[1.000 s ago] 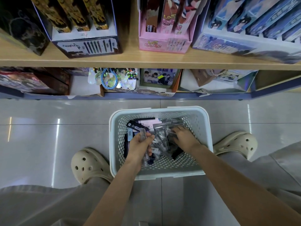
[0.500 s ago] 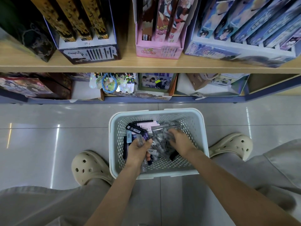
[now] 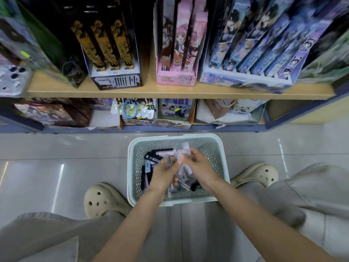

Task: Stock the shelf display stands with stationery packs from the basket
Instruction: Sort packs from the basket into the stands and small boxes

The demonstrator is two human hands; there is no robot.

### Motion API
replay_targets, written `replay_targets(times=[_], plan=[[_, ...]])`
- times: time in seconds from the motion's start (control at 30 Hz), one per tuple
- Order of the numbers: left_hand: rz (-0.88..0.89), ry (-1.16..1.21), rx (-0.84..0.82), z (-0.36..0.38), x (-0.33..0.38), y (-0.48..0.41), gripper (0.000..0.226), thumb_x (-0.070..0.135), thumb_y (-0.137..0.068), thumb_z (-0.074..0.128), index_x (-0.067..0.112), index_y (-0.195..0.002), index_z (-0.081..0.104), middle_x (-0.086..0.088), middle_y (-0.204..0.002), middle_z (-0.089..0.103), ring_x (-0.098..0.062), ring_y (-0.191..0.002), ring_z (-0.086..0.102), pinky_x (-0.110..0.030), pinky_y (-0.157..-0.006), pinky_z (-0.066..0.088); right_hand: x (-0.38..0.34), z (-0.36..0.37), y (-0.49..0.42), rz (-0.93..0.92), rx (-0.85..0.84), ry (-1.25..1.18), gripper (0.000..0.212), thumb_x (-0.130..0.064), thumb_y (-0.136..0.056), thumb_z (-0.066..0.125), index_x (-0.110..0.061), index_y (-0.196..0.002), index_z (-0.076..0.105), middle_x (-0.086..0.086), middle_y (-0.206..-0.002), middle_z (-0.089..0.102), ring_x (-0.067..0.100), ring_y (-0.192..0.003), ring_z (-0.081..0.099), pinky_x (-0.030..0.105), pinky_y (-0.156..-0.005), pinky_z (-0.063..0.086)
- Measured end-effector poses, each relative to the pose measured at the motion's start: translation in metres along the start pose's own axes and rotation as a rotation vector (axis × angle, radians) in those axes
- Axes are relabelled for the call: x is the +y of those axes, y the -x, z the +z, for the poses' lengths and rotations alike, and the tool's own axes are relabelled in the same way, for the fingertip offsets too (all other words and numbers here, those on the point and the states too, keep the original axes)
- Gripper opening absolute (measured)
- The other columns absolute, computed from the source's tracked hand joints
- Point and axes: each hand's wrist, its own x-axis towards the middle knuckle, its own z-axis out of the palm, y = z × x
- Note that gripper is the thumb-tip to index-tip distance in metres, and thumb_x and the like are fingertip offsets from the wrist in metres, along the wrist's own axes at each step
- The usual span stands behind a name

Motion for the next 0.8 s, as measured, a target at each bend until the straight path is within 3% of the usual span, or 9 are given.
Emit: replay_targets(times=[0.13,0.2,0.27,0.37,0.5,0.63,0.7,0.8], plan=[[0.142,0.011,-0.008,0.004,0.015,0.021,0.015,0.02,-0.091,0.063,0.017,-0.105,0.064,0.0,-0.06,0.06,-0.007,-0.04,0.045,-0.021,-0.04,0.039,-0.021,0.004,0.021,-0.098,0.036,0.011,0.012,-0.016,-0.099,0.047,-0.013,-0.105,0.056,-0.008,-0.095,0.064,0.0,-0.086,0.061,0.008,-0.072,0.045],[0.191,0.075,0.036,0.008,0.024,0.031,0.011,0.015,-0.091,0.063,0.018,-0.101,0.062,-0.001,-0.056,0.054,-0.006,-0.036,0.04,-0.021,-0.038,0.034,-0.033,0.004,0.031,-0.167,0.072,0.016,0.015,-0.012,-0.1,0.044,-0.012,-0.107,0.057,-0.012,-0.091,0.062,-0.01,-0.077,0.058,0.004,-0.067,0.042],[0.232,0.14,0.075,0.012,0.034,0.041,0.009,0.011,-0.09,0.063,0.016,-0.097,0.06,0.003,-0.048,0.051,-0.005,-0.034,0.039,-0.019,-0.036,0.033,-0.045,0.005,0.041,-0.242,0.125,0.011,0.015,-0.009,-0.099,0.044,-0.007,-0.104,0.058,-0.009,-0.086,0.061,-0.009,-0.072,0.057,0.005,-0.066,0.042],[0.279,0.183,0.06,0.019,0.047,0.055,0.009,0.01,-0.091,0.061,0.01,-0.1,0.06,0.003,-0.049,0.049,-0.004,-0.035,0.039,-0.017,-0.036,0.033,-0.061,0.006,0.054,-0.323,0.199,-0.015,0.01,-0.007,-0.098,0.046,-0.001,-0.1,0.055,0.005,-0.087,0.06,0.011,-0.078,0.054,0.013,-0.067,0.043],[0.305,0.222,0.036,0.023,0.063,0.074,0.004,0.013,-0.092,0.06,0.011,-0.095,0.06,0.006,-0.043,0.045,-0.005,-0.034,0.037,-0.016,-0.036,0.032,-0.08,0.006,0.069,-0.361,0.248,-0.054,0.009,-0.006,-0.096,0.05,-0.006,-0.101,0.058,0.007,-0.095,0.064,0.012,-0.084,0.057,0.011,-0.073,0.045],[0.291,0.131,-0.055,0.02,0.079,0.092,0.021,0.025,-0.092,0.06,0.014,-0.075,0.053,0.002,-0.043,0.042,-0.008,-0.036,0.036,-0.018,-0.042,0.035,-0.094,0.002,0.085,-0.373,0.243,-0.054,0.016,-0.01,-0.095,0.052,-0.002,-0.106,0.06,0.012,-0.104,0.067,0.021,-0.099,0.062,0.03,-0.09,0.047],[0.309,0.1,-0.081,0.02,0.089,0.102,0.026,0.025,-0.092,0.06,0.014,-0.07,0.05,0.002,-0.043,0.042,-0.008,-0.037,0.036,-0.017,-0.042,0.035,-0.102,-0.002,0.094,-0.392,0.232,-0.053,0.016,-0.013,-0.096,0.052,-0.003,-0.106,0.06,0.012,-0.103,0.066,0.023,-0.101,0.061,0.033,-0.092,0.046],[0.35,0.086,-0.113,0.022,0.107,0.116,0.028,0.026,-0.091,0.059,0.016,-0.067,0.049,0.003,-0.043,0.041,-0.006,-0.038,0.036,-0.017,-0.042,0.034,-0.12,-0.006,0.107,-0.475,0.213,-0.086,0.014,-0.014,-0.096,0.051,-0.005,-0.104,0.057,0.005,-0.094,0.062,0.017,-0.092,0.057,0.027,-0.086,0.044]])
